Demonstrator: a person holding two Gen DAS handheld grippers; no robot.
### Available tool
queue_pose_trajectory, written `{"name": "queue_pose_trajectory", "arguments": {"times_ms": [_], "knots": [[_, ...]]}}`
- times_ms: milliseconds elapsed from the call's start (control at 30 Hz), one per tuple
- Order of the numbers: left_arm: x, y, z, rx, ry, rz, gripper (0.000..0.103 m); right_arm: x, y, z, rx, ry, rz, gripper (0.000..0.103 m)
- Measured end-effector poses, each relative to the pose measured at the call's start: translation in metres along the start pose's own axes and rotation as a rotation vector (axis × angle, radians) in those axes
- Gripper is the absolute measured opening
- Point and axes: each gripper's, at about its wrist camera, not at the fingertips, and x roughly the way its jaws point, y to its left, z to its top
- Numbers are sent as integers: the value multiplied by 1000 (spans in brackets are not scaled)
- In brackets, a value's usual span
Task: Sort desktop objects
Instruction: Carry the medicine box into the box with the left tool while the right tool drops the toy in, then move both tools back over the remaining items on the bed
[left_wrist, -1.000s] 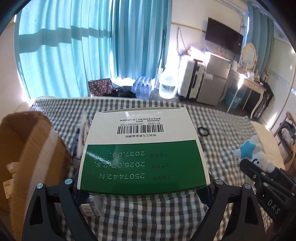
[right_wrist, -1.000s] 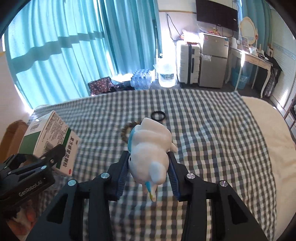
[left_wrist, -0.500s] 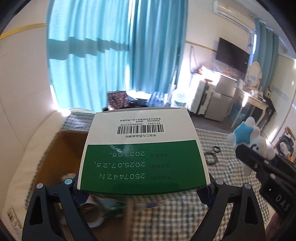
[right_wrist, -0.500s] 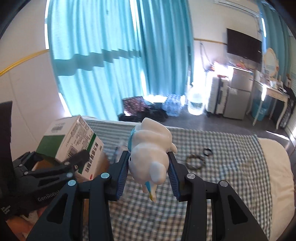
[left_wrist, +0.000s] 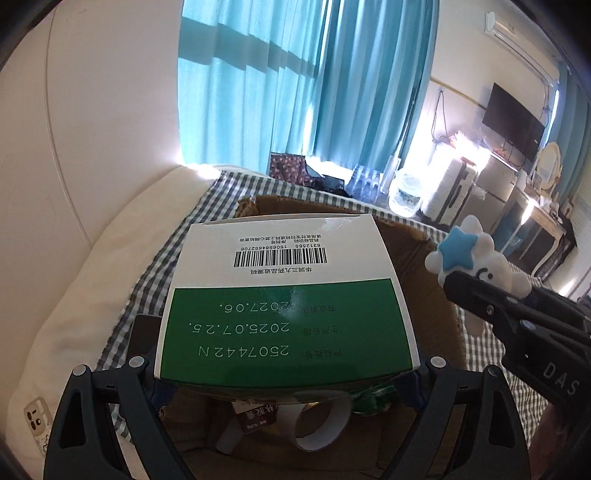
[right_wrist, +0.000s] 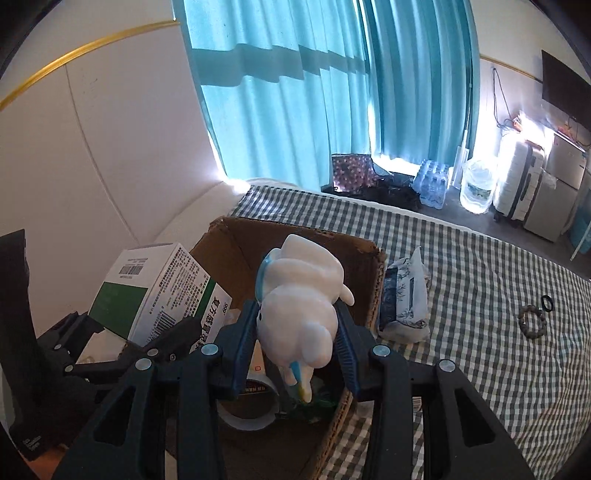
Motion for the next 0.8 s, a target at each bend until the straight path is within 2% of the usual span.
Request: {"name": "queue_pose_trajectory", "arguments": {"times_ms": [100, 133, 200, 233, 300, 433, 567, 800], "knots": [[15, -2, -3, 18, 27, -22, 95, 14, 0, 2, -2, 2, -38, 42], [20, -4, -3, 25, 36, -15, 96, 17, -3, 4, 12, -2, -43, 46], [28, -9, -2, 41, 47, 22, 99, 19, -10, 7, 48, -26, -73, 91], [29, -12, -3, 49, 45, 33, 101, 18, -15, 9, 67, -51, -99, 94], [31, -17, -3, 61, 34, 38, 103, 14, -22, 12, 87, -90, -112, 94], [28, -29, -3, 66, 31, 36, 103, 4, -41, 15, 111, -112, -144, 94], [5, -43, -5, 69, 8, 16, 103, -20, -67, 15, 145, -141, -191, 94], [-22, -110, -1, 102, -30, -42, 103, -81, -138, 1, 213, -179, -296, 94]]}}
